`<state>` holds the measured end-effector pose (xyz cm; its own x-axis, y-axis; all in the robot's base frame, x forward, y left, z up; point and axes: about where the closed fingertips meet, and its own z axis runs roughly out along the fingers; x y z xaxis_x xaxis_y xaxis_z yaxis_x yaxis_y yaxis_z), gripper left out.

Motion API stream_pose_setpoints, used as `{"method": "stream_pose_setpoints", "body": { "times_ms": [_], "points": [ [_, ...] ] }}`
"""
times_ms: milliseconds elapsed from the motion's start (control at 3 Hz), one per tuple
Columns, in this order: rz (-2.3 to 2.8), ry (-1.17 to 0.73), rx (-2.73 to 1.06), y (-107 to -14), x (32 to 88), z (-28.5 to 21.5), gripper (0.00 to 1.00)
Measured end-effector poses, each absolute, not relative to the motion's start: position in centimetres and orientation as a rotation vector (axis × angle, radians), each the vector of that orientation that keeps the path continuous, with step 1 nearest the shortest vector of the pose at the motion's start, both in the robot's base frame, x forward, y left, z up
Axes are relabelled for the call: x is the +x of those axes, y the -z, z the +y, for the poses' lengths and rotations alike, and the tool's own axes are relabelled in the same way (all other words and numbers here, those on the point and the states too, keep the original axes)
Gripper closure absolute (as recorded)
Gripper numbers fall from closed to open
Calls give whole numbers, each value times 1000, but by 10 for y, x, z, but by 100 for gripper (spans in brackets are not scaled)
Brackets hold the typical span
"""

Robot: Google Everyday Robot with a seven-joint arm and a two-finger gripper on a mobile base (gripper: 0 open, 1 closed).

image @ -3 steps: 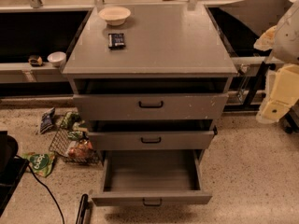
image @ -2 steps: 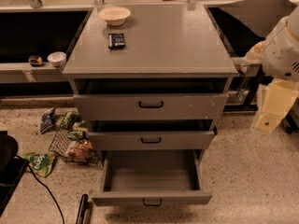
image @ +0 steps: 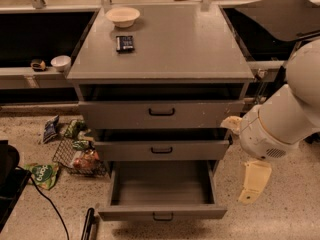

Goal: Close bottom drawer

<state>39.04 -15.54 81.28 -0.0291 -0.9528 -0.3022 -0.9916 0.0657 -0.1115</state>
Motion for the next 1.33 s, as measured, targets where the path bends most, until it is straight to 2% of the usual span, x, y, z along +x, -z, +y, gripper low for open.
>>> {"method": "stream_pose_setpoints", "body": {
  "times_ms": [333, 667, 1333],
  "points": [
    [2053, -186, -1955, -813, 390, -155, 0],
    [2039, -236, -1988, -769, 393, -153, 0],
    [1931, -447, -2033, -638, 404, -132, 0]
  ]
}}
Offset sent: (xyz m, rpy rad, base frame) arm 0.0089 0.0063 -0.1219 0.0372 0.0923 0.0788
